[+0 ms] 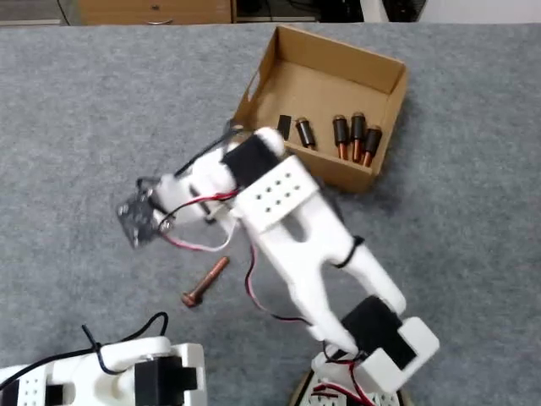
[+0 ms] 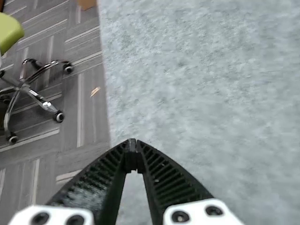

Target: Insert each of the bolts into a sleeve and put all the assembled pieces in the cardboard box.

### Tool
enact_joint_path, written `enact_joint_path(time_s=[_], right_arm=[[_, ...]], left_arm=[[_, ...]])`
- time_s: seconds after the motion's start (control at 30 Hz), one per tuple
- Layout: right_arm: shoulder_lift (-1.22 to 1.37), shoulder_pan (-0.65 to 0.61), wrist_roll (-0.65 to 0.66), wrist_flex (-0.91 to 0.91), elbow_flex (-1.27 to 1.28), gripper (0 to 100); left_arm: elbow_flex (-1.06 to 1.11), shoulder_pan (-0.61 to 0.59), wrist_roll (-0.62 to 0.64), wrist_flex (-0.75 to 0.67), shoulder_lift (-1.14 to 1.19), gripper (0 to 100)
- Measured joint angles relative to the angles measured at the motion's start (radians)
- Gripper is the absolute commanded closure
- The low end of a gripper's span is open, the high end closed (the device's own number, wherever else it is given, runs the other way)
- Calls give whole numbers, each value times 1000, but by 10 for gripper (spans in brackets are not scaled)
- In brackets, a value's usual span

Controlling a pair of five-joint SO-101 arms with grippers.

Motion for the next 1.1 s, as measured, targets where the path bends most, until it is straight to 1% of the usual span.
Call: enact_joint_path(time_s=[0.17,0.23,0.3,0.33,0.43,0.53,0.57,0.63,0.73,0.9,1.0,1.1], right_arm=[[-68,95,-107,2,-94,997],[-103,141,-141,2,-126,997],[-140,196,-172,2,-137,997],[-158,222,-189,2,-137,997],[-215,305,-242,2,-137,997],[-279,390,-290,18,-137,997],[-304,413,-304,26,-137,997],[-361,463,-339,31,-137,997],[-457,568,-431,38,-138,997],[-618,720,-635,114,-78,997],[-707,767,-729,141,18,997],[-821,773,-829,143,124,997]], left_arm=[[0,117,60,17,0,982],[-29,181,66,95,0,982],[-107,255,74,238,0,982],[-161,298,83,336,0,982],[-367,436,161,684,0,982],[-566,598,255,1028,0,982],[-618,652,284,1119,0,982],[-713,747,336,1243,0,982],[-850,867,407,1341,0,982],[-1045,1074,502,1491,0,982],[-1119,1201,574,1579,0,982],[-1181,1321,652,1629,0,982]])
